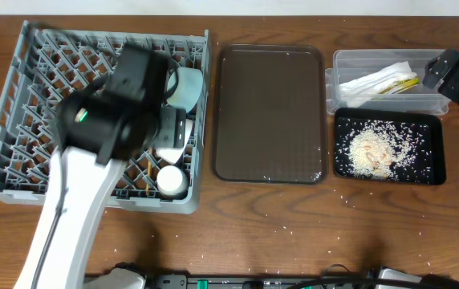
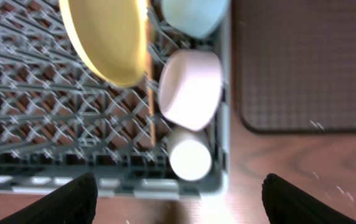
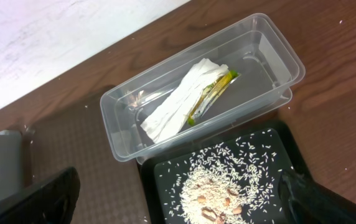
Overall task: Sort waste into correct bins and load items into the dishwasher
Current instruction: 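Release the chopstick in the rack and retract the left arm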
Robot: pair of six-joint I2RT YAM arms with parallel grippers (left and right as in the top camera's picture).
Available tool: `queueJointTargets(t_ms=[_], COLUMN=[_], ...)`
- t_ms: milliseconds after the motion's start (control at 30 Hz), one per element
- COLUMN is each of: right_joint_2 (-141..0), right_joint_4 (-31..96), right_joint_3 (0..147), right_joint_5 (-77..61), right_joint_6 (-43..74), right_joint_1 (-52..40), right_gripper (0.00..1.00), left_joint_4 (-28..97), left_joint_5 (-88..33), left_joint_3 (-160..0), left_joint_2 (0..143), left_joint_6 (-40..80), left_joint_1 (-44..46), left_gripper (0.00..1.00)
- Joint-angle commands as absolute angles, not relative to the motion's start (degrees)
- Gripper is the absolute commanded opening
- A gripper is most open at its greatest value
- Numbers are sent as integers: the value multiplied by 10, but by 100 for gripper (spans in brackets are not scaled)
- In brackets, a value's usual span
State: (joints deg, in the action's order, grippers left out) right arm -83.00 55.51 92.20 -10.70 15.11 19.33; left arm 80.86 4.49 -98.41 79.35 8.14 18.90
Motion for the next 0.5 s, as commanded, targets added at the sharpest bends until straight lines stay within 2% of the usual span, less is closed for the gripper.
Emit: queueJointTargets(t_ms=[0,133,167,467], right_joint_2=[-829,-829,-829,-829], right_joint_4=[556,556,555,556], right_joint_3=[929,929,929,929], right_joint_5=[-109,-109,-109,-109], right_joint_6=[158,158,158,158], right_joint_1=[194,194,194,194], right_gripper=[99,99,99,99], left_joint_4=[826,835,835,808], left_joint_5=[2,4,4,7], left_joint_3=[-987,-987,-987,-986], left_joint_2=[765,725,719,679], left_joint_6=[86,86,86,86], left_joint_1=[191,191,191,178], left_gripper=[84,85,89,91])
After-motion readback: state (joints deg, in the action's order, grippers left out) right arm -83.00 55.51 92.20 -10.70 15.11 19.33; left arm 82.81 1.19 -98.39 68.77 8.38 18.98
